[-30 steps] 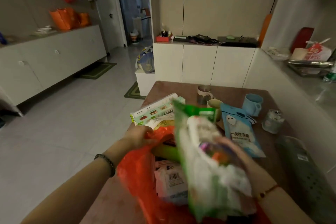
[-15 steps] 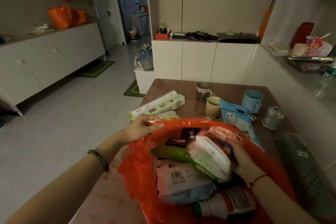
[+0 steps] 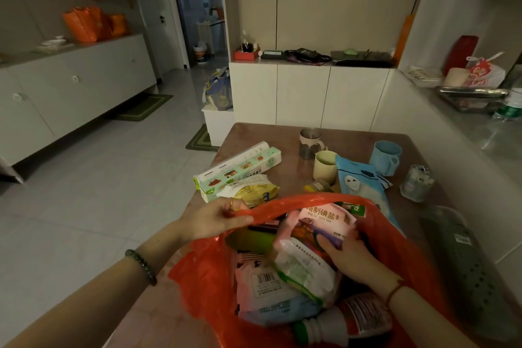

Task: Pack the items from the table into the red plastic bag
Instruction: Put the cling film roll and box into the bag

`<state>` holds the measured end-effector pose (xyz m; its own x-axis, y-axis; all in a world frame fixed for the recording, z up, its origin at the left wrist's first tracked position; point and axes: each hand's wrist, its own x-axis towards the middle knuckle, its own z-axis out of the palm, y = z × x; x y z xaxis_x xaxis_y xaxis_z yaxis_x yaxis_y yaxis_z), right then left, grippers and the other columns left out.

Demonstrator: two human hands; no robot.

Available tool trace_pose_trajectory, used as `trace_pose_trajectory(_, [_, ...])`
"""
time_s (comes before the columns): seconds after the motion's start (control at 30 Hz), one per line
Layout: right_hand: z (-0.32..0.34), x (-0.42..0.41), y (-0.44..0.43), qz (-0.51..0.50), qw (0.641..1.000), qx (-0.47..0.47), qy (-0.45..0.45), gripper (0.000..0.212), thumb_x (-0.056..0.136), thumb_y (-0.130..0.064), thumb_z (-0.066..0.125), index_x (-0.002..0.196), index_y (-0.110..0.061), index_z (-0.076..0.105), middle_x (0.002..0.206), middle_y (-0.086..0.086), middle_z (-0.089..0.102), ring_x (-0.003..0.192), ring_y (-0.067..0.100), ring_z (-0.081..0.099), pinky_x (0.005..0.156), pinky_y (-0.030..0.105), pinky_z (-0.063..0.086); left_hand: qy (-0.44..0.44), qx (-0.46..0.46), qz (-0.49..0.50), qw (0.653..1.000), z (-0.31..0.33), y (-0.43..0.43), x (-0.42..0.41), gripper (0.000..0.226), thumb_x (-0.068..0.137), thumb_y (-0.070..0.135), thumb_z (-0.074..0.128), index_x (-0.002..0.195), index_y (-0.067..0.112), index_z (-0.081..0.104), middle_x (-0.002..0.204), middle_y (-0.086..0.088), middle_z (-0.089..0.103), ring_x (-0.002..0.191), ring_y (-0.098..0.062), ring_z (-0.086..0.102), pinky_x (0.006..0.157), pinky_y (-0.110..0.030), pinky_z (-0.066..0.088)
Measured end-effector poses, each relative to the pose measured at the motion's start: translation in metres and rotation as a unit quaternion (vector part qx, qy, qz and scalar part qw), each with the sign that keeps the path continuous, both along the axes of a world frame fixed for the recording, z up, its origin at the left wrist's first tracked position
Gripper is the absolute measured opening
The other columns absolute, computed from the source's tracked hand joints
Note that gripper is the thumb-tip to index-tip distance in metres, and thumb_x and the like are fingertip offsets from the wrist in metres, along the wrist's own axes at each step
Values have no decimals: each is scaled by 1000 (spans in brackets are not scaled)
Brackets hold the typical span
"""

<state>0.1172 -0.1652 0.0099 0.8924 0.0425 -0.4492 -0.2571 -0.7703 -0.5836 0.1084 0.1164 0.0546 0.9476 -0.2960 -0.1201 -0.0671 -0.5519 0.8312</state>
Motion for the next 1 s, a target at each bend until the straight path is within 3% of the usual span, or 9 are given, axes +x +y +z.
trace_pose_trajectory(0.1, [54,4,-15,187,976,-111,27,48,89,-50,46,116,-12,56,110,8,63,95,17,61,76,26,51,49,78,-78,993,0,-2,-4,22,71,60,61,87,45,67,88,26,67,85,4,62,71,-9,47])
trace_pose_trajectory(0.2, [125,20,-8,224,975,6,3,32,93,-37,44,108,-12,60,94,3,69,86,14,69,71,29,59,69,125,-97,985,6,12,4,58,67,80,45,104,40,65,112,16,64,105,-3,59,92,-22,49])
trace_pose_trajectory(0.27, [152,46,5,205,972,93,-69,28,92,-28,48,116,-15,57,90,-1,69,82,12,70,63,24,58,66,99,-40,992,14,21,18,53,72,75,45,104,38,64,102,10,64,96,-8,61,87,-24,51])
trace_pose_trajectory(0.37, [146,96,39,206,963,126,-118,50,86,-24,61,133,-21,44,115,3,65,92,13,66,69,22,56,47,49,89,994,19,30,51,31,90,41,50,112,21,59,95,0,66,81,-14,63,68,-17,50])
trace_pose_trajectory(0.57, [62,179,109,315,938,-38,-138,90,77,-28,73,147,-22,16,152,9,27,135,24,33,106,32,33,78,169,184,965,-37,46,107,70,85,42,60,142,14,30,143,-11,44,130,-25,44,108,-38,38])
trace_pose_trajectory(0.67, [10,212,135,381,911,-117,-102,107,70,-32,78,148,-24,5,157,8,8,141,27,21,112,36,26,58,224,162,959,-67,38,125,80,82,43,64,145,16,24,150,-4,34,137,-22,34,111,-31,28])
trace_pose_trajectory(0.77, [-43,241,158,411,893,-162,-85,112,66,-37,79,147,-33,1,157,11,-4,141,36,18,113,48,26,54,253,145,955,-101,31,147,89,77,47,67,147,20,18,154,-6,24,140,-24,25,115,-36,25])
trace_pose_trajectory(0.87, [-75,253,172,423,879,-200,-86,104,74,-23,74,146,-37,1,156,11,-3,140,38,15,110,53,29,49,308,127,941,-127,29,164,91,77,51,64,148,26,13,156,-5,13,142,-27,14,118,-42,19])
trace_pose_trajectory(1.0, [-87,258,179,432,877,-192,-92,104,65,-26,80,144,-31,13,151,11,10,135,39,22,107,51,33,5,369,134,920,-143,24,174,91,77,54,61,148,27,10,150,-9,19,138,-28,20,117,-40,19])
